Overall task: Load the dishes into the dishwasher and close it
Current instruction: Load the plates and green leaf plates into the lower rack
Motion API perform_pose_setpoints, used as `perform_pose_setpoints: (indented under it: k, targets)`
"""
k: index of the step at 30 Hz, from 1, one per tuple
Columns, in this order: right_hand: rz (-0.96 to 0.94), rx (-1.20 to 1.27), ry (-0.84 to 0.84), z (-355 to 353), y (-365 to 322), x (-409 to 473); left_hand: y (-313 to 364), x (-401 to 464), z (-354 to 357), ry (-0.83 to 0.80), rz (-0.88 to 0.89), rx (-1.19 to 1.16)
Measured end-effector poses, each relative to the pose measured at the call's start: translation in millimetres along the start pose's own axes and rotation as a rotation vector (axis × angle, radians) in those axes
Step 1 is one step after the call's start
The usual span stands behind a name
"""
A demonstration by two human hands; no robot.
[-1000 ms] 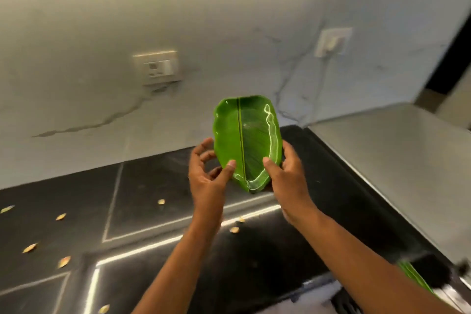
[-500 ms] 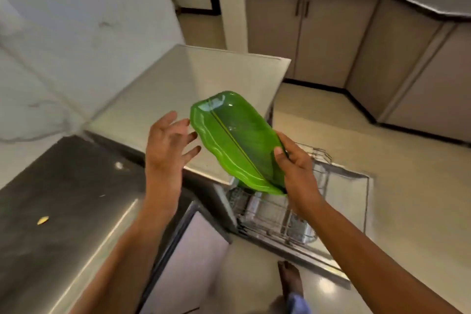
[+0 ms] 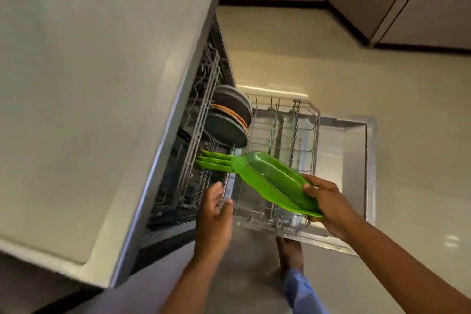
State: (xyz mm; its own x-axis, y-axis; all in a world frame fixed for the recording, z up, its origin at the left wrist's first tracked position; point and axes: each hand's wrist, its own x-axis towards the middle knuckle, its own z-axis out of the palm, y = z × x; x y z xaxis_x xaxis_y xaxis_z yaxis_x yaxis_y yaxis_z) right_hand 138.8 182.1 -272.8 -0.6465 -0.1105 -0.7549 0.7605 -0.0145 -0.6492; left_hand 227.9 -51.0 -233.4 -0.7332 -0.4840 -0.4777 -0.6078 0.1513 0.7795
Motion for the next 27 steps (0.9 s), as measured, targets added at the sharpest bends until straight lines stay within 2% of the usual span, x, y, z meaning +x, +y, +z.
perform_pose_setpoints:
  k: [4,8,10,17,27]
  targets:
    - [0.297,0.019,-0.184,10.6,42.6,72.8,-87.1,45.9,22.7,-0.137,-0.166,0.495]
    - [0.474,-0.020,-0.387,25.8,68.0,126.4,-144.1,69.6,42.9,-0.457,0.024,1.113]
    - [0.510,-0.040,-0.445,37.4,79.0,147.7,-161.0,77.1,52.3,-0.559,0.087,1.265]
    - [0.478,-0.089,-0.564,96.5,100.1,205.2,-181.9,107.0,71.8,-0.711,0.098,1.357]
    - [0.487,-0.091,-0.524,151.2,130.0,241.6,-201.6,121.6,57.0,-0.740,0.130,1.217]
